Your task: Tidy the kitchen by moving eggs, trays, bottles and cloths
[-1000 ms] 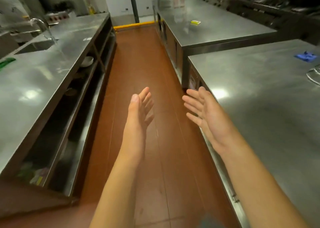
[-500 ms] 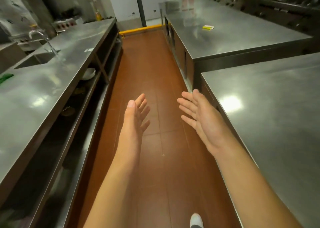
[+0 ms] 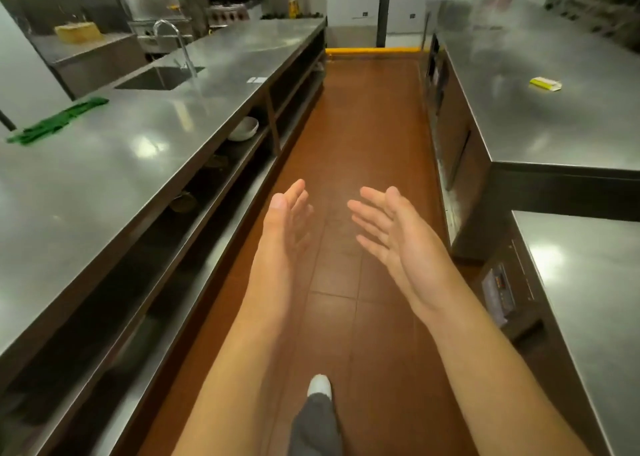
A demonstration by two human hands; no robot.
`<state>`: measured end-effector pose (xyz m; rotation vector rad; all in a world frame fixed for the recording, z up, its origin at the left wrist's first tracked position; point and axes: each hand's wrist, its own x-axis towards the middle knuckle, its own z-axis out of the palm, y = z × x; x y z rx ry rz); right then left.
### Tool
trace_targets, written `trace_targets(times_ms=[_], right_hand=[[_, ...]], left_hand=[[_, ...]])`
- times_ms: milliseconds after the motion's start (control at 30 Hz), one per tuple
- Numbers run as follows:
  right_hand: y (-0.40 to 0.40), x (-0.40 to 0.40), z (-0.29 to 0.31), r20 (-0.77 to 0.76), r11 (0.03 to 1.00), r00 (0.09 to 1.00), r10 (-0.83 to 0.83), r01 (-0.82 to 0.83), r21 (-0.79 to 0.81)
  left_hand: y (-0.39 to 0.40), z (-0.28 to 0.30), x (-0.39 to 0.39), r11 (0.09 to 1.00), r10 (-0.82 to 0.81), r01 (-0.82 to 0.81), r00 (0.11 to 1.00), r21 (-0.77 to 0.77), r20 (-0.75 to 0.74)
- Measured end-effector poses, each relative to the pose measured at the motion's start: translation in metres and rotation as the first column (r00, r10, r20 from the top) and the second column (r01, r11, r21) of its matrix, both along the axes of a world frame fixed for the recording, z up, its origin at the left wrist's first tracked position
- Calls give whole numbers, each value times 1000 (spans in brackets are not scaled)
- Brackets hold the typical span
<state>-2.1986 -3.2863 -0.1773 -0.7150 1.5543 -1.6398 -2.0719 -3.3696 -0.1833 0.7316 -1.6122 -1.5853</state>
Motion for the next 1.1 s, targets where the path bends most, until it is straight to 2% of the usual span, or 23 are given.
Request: trace_targets(times_ms=[200, 300, 600, 733, 867, 1100], right_hand=[[-103, -71, 8, -3, 995, 995, -99, 99, 12], [-146, -107, 14, -13, 982, 982, -186, 186, -18], [-204, -220, 8, 19, 923, 923, -384, 384, -4], [-233, -286, -2, 56, 912, 911, -410, 411, -14], [-272, -357, 0, 37, 906, 907, -420, 421, -42], [-333, -473, 37, 53, 907, 933, -357, 359, -220]], left_hand=[[-119, 4, -77, 992, -104, 107, 994, 60, -44], [-170, 15, -121, 987, -160, 161, 986, 11, -46], [-261, 11, -242, 973, -227, 228, 974, 27, -18], [-293, 9, -304, 973, -226, 224, 974, 48, 21], [-324, 21, -368, 975, -220, 220, 975, -7, 39], [-378, 57, -483, 976, -188, 187, 982, -113, -6]])
